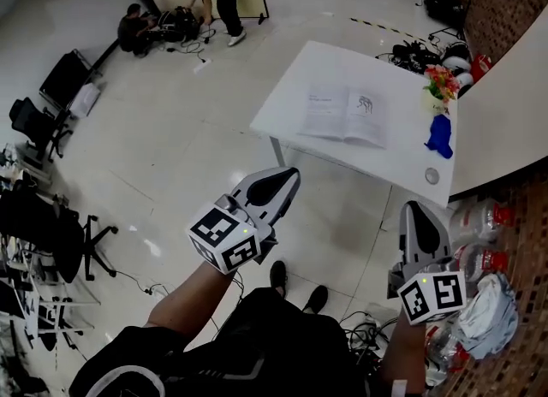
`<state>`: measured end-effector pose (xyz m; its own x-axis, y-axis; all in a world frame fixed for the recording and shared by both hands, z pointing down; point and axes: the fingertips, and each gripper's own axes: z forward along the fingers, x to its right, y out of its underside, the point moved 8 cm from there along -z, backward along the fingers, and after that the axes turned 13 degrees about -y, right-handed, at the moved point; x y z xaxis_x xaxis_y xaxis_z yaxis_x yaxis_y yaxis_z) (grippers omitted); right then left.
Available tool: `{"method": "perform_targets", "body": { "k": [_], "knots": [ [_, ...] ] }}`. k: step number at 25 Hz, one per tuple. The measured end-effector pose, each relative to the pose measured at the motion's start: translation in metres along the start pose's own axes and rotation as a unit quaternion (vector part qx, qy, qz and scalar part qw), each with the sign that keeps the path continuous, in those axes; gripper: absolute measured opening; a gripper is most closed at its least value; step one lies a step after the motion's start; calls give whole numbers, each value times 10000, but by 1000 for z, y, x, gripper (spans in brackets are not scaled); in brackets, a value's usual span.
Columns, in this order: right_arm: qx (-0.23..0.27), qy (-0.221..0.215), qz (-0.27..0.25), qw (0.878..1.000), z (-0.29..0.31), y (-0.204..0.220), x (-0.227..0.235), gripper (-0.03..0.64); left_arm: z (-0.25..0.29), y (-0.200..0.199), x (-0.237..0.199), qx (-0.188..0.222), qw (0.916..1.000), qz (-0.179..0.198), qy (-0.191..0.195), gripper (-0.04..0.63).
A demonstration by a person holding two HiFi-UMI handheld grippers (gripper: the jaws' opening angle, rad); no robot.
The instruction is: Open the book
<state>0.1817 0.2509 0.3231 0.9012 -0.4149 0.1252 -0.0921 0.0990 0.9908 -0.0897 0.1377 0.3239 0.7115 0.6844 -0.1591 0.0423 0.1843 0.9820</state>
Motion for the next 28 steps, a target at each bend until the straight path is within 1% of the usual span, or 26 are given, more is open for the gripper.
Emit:
{"method": "perform_targets", "body": {
  "k": [3, 6, 10, 11, 14, 18, 24, 26, 28],
  "knots": [
    [100, -72, -26, 9999, -14, -1, -24, 5, -35, 2, 14, 19, 10000, 43, 49, -5],
    [179, -42, -91, 9998, -24, 0, -58, 5, -73, 9, 16, 39, 9999, 73, 138, -5],
    [-76, 34, -400, 9992, -36, 5, -119, 5, -131, 17, 11, 169, 9995, 35, 267, -5],
    [-118, 46, -387, 9992, -40, 9, -136, 5, -146, 21, 8, 172, 9994, -18, 285, -5],
    [-67, 105, -92, 9999, -52, 24, -185, 5, -187, 32, -3, 78, 9992, -171, 365, -5],
    [-129, 199, -66, 9997, -69, 31, -239, 5, -236, 35, -11, 20, 9991, -102, 418, -5],
    [46, 249, -166, 9995, -118, 20, -273, 5, -283, 34, 15, 167, 9991, -145, 373, -5],
    [95, 196, -227, 9995, -137, 19, -281, 5, -299, 36, 31, 208, 9988, -198, 388, -5],
    [142, 110, -280, 9994, -161, 18, -285, 5, -314, 39, 54, 207, 9989, -157, 384, -5]
  ]
}}
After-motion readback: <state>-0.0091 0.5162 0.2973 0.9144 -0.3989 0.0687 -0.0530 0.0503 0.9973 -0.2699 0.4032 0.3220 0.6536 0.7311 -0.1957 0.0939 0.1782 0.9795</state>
